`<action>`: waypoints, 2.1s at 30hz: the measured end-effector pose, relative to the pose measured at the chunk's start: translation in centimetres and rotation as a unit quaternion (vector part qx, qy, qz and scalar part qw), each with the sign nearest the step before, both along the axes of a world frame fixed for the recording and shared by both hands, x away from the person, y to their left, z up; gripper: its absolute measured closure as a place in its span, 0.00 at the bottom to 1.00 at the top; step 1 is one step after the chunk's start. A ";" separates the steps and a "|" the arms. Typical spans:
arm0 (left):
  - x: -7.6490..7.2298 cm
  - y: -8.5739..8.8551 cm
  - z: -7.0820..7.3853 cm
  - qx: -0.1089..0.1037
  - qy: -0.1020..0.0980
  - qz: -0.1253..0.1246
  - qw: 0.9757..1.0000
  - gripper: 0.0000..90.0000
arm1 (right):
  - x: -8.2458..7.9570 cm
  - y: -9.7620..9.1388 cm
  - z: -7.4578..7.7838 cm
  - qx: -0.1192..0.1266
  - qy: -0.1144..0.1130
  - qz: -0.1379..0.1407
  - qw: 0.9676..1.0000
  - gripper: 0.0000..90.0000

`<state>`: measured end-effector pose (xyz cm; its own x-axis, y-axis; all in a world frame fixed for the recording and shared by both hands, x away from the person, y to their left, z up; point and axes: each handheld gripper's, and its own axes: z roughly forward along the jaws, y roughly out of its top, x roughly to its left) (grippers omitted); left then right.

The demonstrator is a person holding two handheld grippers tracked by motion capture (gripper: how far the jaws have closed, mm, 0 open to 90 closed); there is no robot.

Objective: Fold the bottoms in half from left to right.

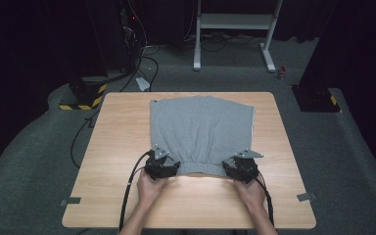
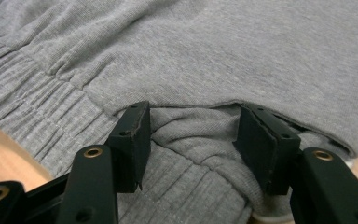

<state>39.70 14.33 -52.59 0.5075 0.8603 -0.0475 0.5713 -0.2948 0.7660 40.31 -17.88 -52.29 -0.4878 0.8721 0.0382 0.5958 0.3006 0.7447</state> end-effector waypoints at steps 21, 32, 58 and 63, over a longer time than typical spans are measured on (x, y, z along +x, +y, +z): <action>-2.9 -0.3 0.0 -0.002 -0.002 0.004 1.000 0.35 | -2.6 -0.2 0.0 0.000 -0.001 0.004 1.000 0.49; -4.4 -0.2 0.0 -0.005 0.001 -0.004 1.000 0.35 | -4.2 -0.3 0.0 0.002 0.000 0.006 1.000 0.49; -8.5 0.0 -0.1 -0.008 0.001 -0.012 1.000 0.35 | -7.9 -0.5 0.0 0.004 0.000 0.022 1.000 0.50; -9.6 0.0 -0.1 -0.006 0.001 -0.016 1.000 0.35 | -8.6 -0.6 0.0 0.003 0.001 0.027 1.000 0.51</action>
<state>30.09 14.34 -52.67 0.5340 0.8435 -0.0586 0.5628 -0.3028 0.7691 31.74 -18.46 -52.33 -0.5338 0.8445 0.0446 0.5801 0.3273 0.7458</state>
